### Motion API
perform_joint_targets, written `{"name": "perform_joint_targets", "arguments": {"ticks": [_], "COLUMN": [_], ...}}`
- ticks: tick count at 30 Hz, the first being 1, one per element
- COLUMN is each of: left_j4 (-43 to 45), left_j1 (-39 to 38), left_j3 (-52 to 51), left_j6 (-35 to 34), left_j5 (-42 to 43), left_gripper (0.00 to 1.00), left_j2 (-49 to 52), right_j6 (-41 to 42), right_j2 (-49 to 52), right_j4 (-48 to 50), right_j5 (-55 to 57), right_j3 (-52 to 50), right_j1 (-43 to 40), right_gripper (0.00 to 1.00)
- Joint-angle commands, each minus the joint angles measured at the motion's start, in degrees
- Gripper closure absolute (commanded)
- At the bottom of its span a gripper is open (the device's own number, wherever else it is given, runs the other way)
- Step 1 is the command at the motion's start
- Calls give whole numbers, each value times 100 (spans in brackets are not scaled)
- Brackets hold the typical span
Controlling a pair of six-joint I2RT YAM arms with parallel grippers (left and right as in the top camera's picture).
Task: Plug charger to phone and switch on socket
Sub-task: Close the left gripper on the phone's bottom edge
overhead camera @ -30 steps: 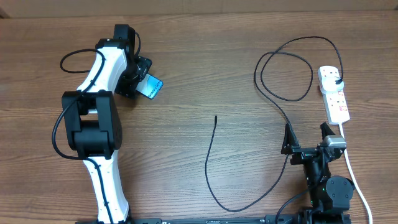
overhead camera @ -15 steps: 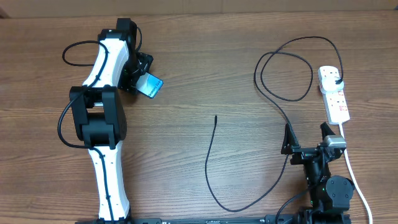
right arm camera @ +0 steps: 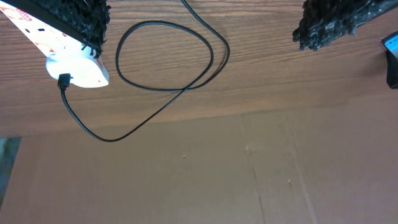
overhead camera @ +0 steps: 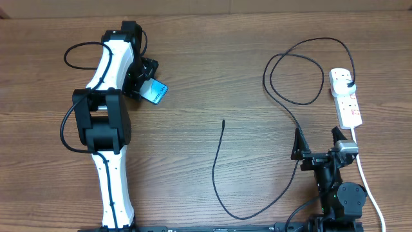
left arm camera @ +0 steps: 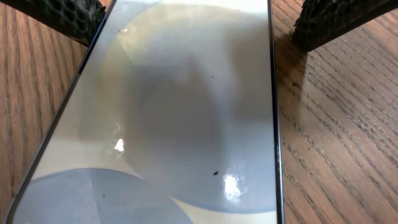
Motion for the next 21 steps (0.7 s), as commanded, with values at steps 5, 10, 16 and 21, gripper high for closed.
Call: {"name": "perform_joint_targets", "arguments": {"ticks": [5, 10, 16, 21], "left_j4": [-42, -149, -269, -271], "left_j1": [33, 31, 33, 33], "left_j3": [76, 76, 76, 76], "left_j6": [205, 219, 219, 219], "left_j5": [-144, -142, -140, -142], "left_gripper": [0, 0, 0, 0], "left_j2": [197, 197, 197, 197], "right_j6": [42, 39, 42, 42], "right_j2": [-57, -57, -57, -57], "right_j4": [26, 26, 26, 26], "right_j5": [11, 11, 11, 11], "right_j3": [-61, -61, -61, -61], "right_j1": [37, 37, 37, 37], "right_gripper": [0, 0, 0, 0]}}
